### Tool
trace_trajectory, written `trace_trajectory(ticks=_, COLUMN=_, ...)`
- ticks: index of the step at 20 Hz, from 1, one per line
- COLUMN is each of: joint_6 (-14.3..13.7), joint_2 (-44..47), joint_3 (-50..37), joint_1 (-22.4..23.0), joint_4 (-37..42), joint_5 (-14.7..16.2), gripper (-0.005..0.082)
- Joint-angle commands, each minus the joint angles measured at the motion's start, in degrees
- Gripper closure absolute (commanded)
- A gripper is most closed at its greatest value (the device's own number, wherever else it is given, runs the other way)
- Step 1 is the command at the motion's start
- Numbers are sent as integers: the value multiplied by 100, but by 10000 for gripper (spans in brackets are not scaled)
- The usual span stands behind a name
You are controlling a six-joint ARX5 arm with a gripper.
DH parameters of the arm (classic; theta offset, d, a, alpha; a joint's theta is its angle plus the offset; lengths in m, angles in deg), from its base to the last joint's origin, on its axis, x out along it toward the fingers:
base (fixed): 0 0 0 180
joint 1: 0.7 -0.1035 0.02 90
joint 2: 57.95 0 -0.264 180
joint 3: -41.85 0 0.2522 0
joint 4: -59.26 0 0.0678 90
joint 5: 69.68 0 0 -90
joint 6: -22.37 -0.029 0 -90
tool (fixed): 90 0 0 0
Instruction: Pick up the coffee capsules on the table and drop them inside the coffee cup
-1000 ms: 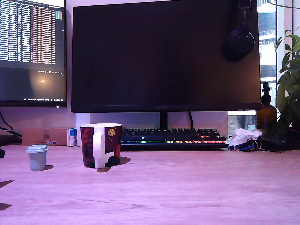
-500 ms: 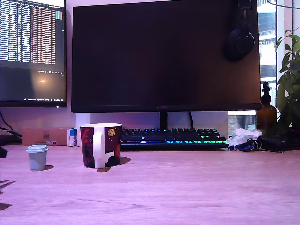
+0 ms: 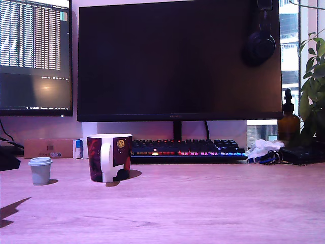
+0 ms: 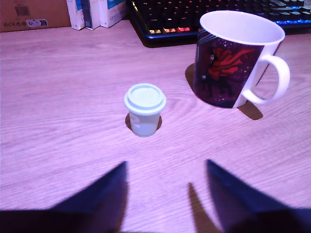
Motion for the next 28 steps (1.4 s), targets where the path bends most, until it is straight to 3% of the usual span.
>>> trace_trajectory(ticks=1, joint_6=13, joint_2=28, joint_3=39, joint_1=24, joint_4=101, joint_5=-70, gripper=185)
trace_trajectory(ticks=6, joint_6=13, joint_2=378, joint_3=39, joint_1=24, joint_4=463, joint_5=-146, gripper=186)
trace_trajectory(ticks=16, joint_6=9, joint_2=2385, joint_3=656, joint_1=26, joint_4=1622, joint_5=-85, gripper=186)
trace_trajectory(ticks=28, joint_6=-101, joint_2=3491, joint_3=1453, joint_1=37, joint_4=1729, joint_5=-42, gripper=220)
